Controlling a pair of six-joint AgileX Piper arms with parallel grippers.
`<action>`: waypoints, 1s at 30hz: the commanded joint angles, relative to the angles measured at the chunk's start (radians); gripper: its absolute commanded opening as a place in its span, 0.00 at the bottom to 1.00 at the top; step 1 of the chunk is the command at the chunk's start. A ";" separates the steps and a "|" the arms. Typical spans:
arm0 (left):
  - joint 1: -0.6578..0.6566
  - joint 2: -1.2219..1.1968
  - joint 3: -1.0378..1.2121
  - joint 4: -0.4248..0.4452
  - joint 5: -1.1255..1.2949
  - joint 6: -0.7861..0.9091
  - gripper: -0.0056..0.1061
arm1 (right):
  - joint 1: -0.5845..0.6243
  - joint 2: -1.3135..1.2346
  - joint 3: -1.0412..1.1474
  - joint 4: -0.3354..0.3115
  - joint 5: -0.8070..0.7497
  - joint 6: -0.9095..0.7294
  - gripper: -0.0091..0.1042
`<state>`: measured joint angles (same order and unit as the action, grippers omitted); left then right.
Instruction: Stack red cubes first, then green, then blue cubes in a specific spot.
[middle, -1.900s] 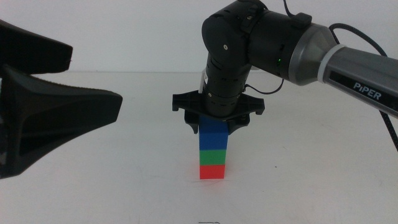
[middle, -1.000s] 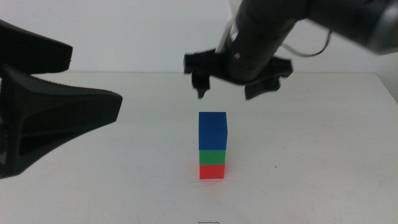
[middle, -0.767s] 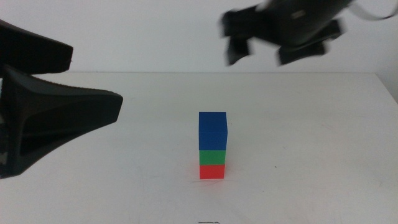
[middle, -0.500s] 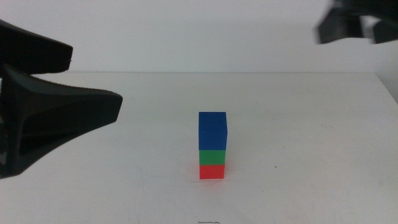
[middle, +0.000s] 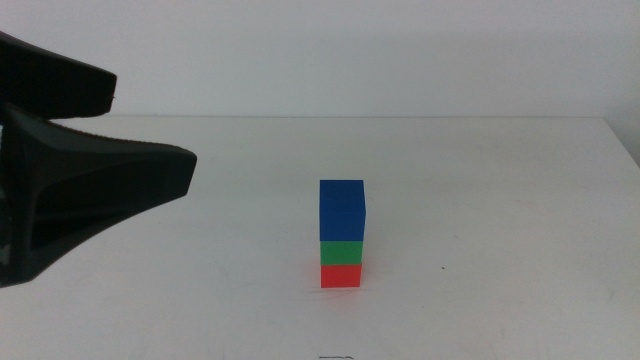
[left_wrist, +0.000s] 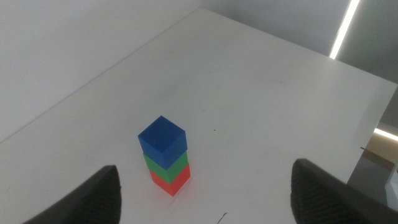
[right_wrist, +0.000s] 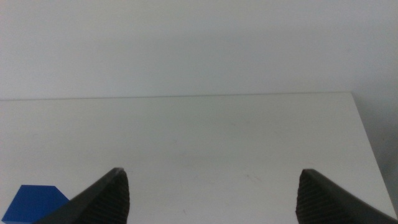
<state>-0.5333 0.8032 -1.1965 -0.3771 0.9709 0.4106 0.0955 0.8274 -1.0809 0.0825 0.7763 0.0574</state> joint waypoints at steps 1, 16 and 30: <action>0.001 -0.001 -0.021 -0.028 -0.069 -0.005 0.89 | -0.010 -0.013 -0.002 0.008 -0.109 -0.031 0.82; 0.054 -0.027 0.035 0.286 -0.172 -0.053 0.89 | -0.010 -0.012 -0.002 -0.043 -0.106 -0.030 0.81; 0.521 -0.188 0.398 0.377 -0.693 -0.249 0.89 | -0.010 -0.012 -0.002 -0.043 -0.106 -0.030 0.81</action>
<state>-0.0319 0.6312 -0.7876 0.0000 0.3720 0.1781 0.0918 0.8214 -1.0611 0.0519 0.7470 0.0433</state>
